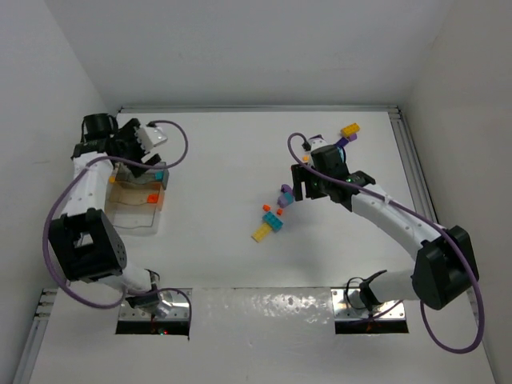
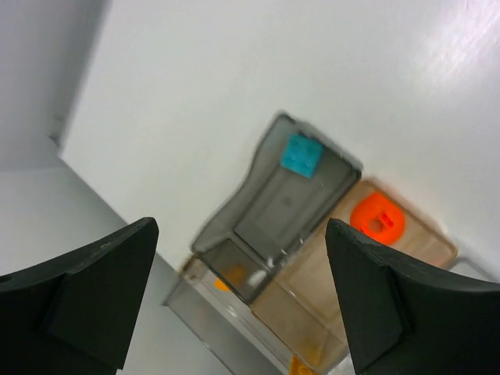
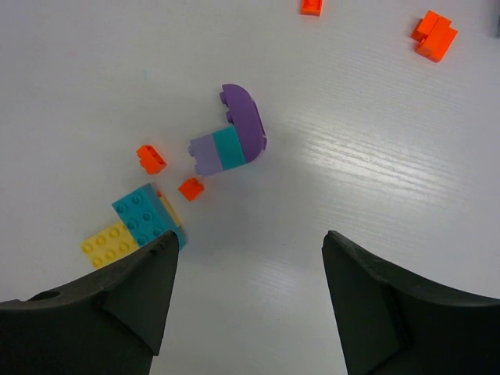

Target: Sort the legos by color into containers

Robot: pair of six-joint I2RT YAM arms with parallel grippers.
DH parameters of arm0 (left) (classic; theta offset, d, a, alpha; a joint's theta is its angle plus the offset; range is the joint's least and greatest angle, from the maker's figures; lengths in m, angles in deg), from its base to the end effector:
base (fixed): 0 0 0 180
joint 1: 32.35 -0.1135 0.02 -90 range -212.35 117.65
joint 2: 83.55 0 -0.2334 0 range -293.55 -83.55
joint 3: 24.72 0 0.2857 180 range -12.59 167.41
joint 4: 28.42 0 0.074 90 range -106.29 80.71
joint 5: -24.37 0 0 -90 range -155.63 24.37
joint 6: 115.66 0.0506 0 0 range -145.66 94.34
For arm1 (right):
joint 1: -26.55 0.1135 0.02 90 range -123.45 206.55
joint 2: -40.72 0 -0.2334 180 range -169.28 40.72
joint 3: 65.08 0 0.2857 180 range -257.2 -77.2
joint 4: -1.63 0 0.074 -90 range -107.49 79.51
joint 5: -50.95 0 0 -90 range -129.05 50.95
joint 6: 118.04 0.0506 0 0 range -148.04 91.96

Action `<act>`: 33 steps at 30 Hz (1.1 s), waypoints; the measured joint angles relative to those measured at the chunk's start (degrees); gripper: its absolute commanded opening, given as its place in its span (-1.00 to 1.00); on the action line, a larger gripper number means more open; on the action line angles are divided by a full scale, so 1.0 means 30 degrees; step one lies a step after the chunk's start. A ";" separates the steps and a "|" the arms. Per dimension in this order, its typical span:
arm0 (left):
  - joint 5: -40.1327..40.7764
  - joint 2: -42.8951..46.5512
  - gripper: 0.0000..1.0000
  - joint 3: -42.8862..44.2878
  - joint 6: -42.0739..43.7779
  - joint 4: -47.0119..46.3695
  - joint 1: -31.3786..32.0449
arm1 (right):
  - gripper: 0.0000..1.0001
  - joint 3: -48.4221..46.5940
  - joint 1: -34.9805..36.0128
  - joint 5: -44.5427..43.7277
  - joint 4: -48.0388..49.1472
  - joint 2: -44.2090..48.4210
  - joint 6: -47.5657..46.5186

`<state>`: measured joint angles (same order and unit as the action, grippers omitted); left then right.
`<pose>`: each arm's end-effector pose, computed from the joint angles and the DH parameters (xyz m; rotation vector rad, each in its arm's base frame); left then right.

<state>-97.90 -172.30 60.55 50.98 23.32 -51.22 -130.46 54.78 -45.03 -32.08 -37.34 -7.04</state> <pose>0.3557 0.0930 0.2336 1.3107 1.9386 0.0871 0.2987 0.1544 0.1891 -0.1010 2.3916 0.2851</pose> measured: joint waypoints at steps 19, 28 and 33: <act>0.4000 0.1282 0.65 -0.5901 -1.5038 -0.3606 2.1478 | 0.45 0.3198 0.0000 -0.1231 0.0211 0.2492 0.2404; 0.6608 -0.1457 1.00 -0.7198 -1.8848 -0.7453 2.2294 | 0.45 0.4605 0.0000 -0.2069 0.0423 0.3781 0.2936; 0.7584 -0.2266 0.95 -0.7606 -1.8804 -0.8225 2.2811 | 0.45 0.5056 0.0007 -0.2484 0.0612 0.4000 0.2936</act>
<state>-75.15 -179.10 37.73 -5.43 -1.35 17.21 -115.29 54.80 -52.48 -30.24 -25.34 1.76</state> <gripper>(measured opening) 0.992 0.722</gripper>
